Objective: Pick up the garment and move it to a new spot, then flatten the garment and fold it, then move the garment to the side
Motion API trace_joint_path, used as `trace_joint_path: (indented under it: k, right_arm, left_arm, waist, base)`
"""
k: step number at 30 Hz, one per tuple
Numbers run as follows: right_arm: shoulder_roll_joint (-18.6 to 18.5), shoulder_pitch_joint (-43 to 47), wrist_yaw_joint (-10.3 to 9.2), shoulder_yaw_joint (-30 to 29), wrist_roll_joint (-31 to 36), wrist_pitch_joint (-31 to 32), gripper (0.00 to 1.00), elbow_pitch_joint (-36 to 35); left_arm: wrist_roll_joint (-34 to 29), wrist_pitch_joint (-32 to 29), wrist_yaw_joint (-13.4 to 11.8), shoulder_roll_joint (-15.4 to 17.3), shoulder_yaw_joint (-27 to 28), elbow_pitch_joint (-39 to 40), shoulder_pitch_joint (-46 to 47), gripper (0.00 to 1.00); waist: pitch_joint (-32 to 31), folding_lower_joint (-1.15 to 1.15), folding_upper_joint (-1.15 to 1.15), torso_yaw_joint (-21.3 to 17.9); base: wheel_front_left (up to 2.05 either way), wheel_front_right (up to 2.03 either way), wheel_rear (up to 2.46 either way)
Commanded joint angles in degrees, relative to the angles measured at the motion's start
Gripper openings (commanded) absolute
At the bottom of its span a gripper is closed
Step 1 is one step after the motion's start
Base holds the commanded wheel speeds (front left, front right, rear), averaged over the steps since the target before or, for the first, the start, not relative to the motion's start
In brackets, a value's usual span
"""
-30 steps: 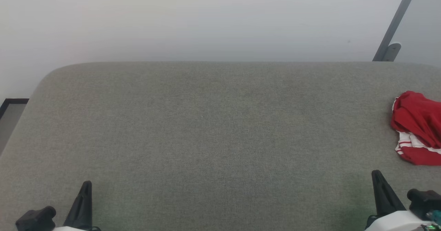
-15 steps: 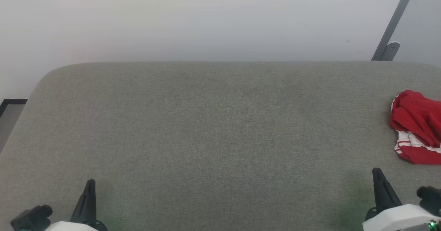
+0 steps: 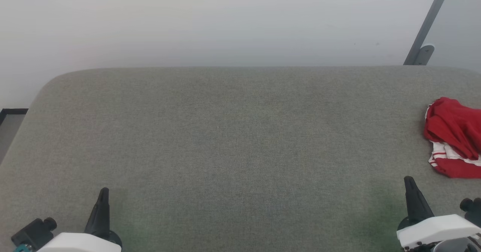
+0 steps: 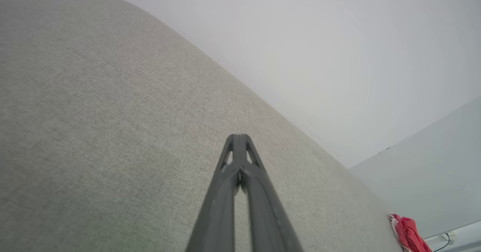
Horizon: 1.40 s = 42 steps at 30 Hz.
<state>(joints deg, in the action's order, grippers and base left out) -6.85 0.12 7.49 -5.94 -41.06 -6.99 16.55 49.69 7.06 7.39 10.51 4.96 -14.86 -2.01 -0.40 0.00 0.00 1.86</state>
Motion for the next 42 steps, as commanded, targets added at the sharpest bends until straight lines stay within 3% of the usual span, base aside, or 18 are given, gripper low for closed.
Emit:
trace_joint_path:
  k: [1,42]
  right_arm:
    - [0.0,-1.5,0.0,-0.2,-2.5,0.6,0.0,-1.1]
    - [2.2,-4.4,0.01,-0.5,-29.1,7.7,0.0,-2.0]
  left_arm:
    - [2.0,-0.6,0.0,0.2,0.5,0.8,1.7,0.0]
    - [24.3,-7.8,0.1,-4.1,1.2,0.9,5.5,0.0]
  waist:
    - [0.0,0.0,0.0,0.0]
    - [0.3,0.0,0.0,-0.8]
  base:
    - [0.0,0.0,0.0]
    - [0.0,0.0,0.0]
